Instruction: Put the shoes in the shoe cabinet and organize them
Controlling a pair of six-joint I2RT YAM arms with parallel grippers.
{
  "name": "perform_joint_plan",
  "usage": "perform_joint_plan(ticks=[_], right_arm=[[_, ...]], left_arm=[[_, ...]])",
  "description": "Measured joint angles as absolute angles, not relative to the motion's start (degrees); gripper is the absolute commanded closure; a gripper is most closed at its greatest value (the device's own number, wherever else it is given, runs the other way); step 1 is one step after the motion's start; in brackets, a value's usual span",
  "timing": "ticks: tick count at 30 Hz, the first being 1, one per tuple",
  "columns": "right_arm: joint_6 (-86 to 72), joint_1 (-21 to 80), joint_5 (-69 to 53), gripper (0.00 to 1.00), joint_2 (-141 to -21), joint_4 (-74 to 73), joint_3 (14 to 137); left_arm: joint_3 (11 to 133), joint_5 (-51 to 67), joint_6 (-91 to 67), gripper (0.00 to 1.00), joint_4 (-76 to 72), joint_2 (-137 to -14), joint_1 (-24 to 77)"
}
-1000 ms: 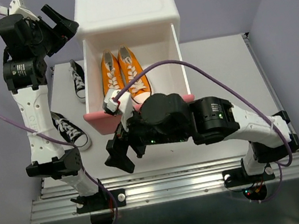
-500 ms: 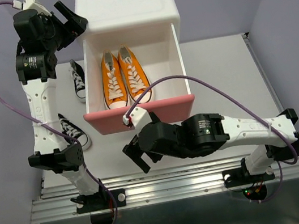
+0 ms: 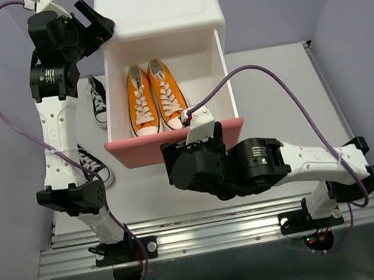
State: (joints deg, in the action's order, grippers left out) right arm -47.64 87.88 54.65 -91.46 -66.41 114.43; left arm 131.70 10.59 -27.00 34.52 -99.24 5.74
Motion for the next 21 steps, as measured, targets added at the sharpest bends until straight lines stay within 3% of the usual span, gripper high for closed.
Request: perform_joint_plan(ticks=[10,21], right_arm=[[-57.6,88.2,60.1,0.11,-98.8,-71.3,119.0],[-63.3,88.2,64.7,0.47,-103.8,-77.1,125.5]], left_arm=[[123.3,8.3,-28.2,0.01,27.4,-95.4,6.3],[117.7,6.7,-29.0,0.01,22.4,-92.7,6.4]])
